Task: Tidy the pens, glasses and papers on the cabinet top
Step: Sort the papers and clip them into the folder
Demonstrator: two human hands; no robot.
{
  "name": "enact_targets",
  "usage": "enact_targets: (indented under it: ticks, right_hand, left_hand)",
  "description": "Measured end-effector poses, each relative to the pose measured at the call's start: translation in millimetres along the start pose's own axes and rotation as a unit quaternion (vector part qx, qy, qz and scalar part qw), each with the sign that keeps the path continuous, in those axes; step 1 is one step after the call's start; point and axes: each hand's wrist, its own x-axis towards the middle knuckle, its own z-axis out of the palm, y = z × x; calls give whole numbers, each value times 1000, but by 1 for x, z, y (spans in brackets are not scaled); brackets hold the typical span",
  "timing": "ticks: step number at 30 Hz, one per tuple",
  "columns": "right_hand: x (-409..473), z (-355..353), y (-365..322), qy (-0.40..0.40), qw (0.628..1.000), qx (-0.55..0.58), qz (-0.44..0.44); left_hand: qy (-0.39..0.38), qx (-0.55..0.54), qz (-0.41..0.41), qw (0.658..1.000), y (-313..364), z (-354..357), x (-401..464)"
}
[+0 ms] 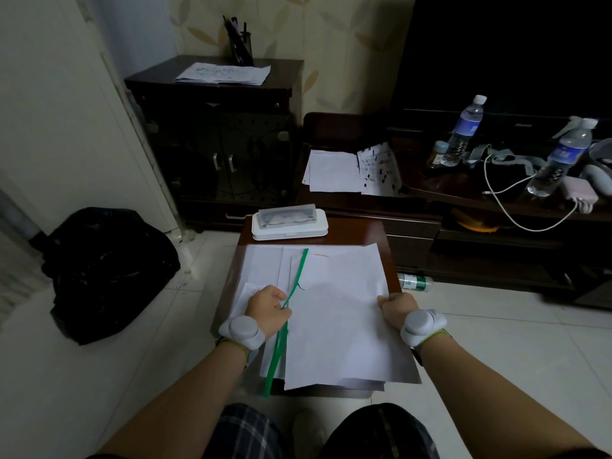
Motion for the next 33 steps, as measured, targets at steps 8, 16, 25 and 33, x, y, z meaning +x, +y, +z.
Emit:
enact_targets:
  ticks: [8, 16, 25, 33]
  right_hand:
    - [2, 0, 2, 13, 1000, 4, -3]
    - [4, 4, 8, -1, 999, 44, 10]
    - [4, 6, 10, 16, 999, 32, 6]
    - [1, 12, 6, 32, 999, 39, 8]
  left_hand:
    - [4, -10, -7, 1000, 1, 3, 0]
    - [0, -20, -8, 1000, 1, 4, -3]
    - [4, -19, -3, 1000, 2, 3, -3]
    - [2, 27, 38, 999, 8, 6, -3]
